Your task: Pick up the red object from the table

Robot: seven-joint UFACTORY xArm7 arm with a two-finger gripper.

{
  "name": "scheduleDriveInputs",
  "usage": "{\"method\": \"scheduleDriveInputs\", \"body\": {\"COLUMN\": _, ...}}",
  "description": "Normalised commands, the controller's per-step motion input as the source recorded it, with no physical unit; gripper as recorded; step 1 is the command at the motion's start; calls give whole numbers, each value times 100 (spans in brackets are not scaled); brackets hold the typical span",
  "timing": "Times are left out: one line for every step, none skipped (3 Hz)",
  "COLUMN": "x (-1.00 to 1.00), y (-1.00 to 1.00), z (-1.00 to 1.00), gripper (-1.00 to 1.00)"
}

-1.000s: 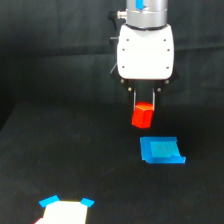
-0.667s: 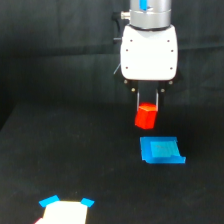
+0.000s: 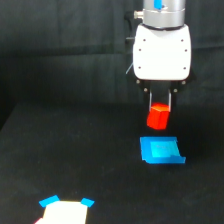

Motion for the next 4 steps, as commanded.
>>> {"method": "scheduleDriveInputs", "body": {"x": -8, "y": 40, "z": 14, "gripper": -84}}
{"method": "scheduleDriveInputs", "body": {"x": 97, "y": -34, "z": 1, "gripper": -61}}
{"method": "scheduleDriveInputs", "body": {"x": 85, "y": -26, "z": 67, "gripper": -63}}
{"method": "scheduleDriveInputs", "body": {"x": 29, "y": 49, "z": 74, "gripper": -31}}
